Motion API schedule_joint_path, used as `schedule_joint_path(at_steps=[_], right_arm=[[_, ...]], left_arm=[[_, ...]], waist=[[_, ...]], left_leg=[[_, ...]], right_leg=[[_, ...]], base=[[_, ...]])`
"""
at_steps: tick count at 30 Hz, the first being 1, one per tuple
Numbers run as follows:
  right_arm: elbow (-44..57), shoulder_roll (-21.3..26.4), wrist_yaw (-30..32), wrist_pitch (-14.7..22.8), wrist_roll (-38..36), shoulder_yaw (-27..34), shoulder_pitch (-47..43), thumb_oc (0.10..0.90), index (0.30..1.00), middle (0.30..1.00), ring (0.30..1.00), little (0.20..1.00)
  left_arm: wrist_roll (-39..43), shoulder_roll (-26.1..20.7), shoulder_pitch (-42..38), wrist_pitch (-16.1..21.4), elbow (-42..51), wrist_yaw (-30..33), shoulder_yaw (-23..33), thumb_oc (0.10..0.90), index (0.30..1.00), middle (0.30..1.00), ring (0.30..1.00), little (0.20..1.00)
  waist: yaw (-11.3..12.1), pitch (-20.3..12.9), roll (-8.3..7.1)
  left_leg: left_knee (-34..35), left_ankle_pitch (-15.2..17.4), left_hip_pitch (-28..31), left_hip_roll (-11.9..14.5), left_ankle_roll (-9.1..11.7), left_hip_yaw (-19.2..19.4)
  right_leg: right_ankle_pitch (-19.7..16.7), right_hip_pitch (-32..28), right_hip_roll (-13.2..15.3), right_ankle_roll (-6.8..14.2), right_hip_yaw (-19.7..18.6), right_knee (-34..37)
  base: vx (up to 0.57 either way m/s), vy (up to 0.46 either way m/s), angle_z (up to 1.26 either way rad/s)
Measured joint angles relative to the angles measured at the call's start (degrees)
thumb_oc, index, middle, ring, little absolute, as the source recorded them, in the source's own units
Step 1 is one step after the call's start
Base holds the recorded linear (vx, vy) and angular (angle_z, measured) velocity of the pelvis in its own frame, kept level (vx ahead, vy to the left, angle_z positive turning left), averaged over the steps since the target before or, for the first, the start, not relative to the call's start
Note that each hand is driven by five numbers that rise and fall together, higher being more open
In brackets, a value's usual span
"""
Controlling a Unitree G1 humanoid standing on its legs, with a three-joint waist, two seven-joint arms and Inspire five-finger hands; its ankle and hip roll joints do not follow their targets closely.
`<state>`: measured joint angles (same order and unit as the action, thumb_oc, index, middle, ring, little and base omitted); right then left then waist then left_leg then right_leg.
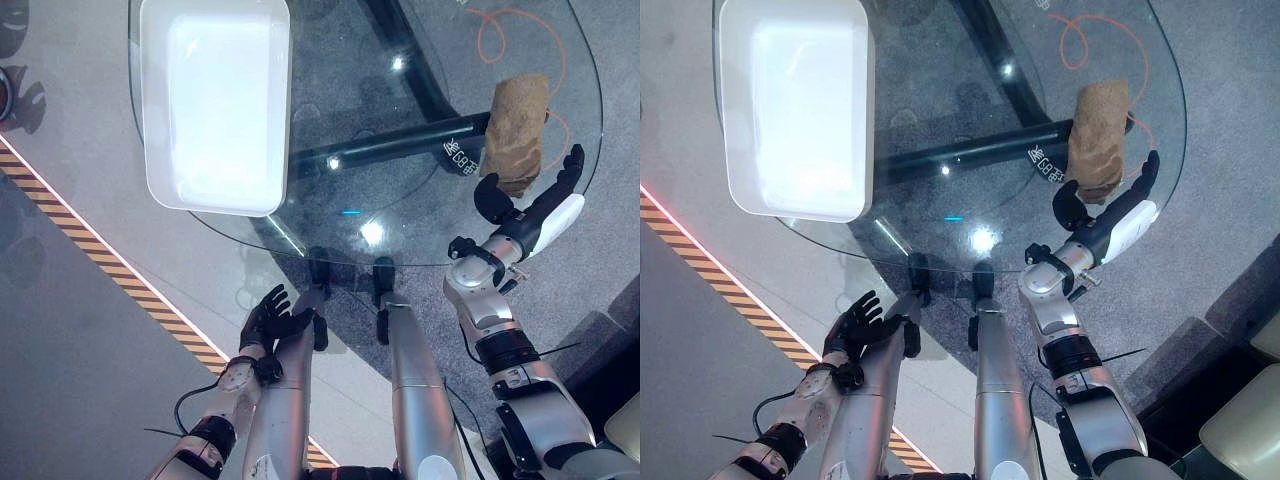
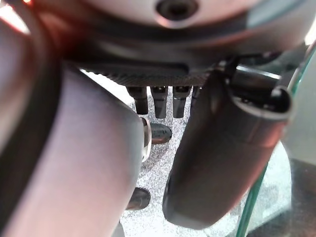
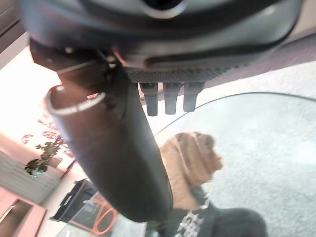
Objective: Wipe the table with a cloth and put it in the basket.
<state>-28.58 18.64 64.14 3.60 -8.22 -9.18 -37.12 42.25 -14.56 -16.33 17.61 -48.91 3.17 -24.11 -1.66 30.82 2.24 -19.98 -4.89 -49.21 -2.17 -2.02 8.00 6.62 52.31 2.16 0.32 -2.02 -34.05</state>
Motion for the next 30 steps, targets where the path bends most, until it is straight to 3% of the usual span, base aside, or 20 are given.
schedule_joint_path(at_steps=[7,14,30], right_arm=[[-0.50,3.77,-0.72,-0.61,-4.90,0.03,-2.69,0.800,0.900,0.900,0.900,0.900],[-5.18,6.38,-6.23,-1.07,-9.66,-0.14,-7.25,0.800,0.900,0.900,0.900,0.900],[-8.63,9.83,-10.69,-3.03,-10.00,-2.48,-10.05,0.800,0.900,0.900,0.900,0.900]], left_arm=[[1.53,-0.39,-0.43,-0.30,1.67,-0.09,-0.10,0.800,0.900,0.900,0.900,0.900],[3.72,-1.23,-1.59,-0.66,2.96,-0.21,-1.03,0.800,0.900,0.900,0.900,0.900],[6.31,-2.15,-1.71,-0.89,5.08,-0.32,-1.98,0.800,0.900,0.900,0.900,0.900]], waist=[[0.93,0.16,0.62],[1.60,0.14,0.70],[1.62,0.15,0.70]], left_leg=[[-1.19,-0.02,-2.33,-0.20,0.02,-0.39],[-3.42,-0.04,-6.06,-0.34,0.06,-0.82],[-5.06,0.02,-9.06,-0.99,0.04,-2.33]], right_leg=[[0.04,2.36,0.00,-0.13,0.17,-1.34],[0.36,5.91,0.06,-0.51,0.27,-3.63],[0.17,8.33,1.05,-1.06,1.33,-5.01]], base=[[0.01,-0.014,0.01],[0.01,-0.011,0.03],[0.00,-0.002,0.01]])
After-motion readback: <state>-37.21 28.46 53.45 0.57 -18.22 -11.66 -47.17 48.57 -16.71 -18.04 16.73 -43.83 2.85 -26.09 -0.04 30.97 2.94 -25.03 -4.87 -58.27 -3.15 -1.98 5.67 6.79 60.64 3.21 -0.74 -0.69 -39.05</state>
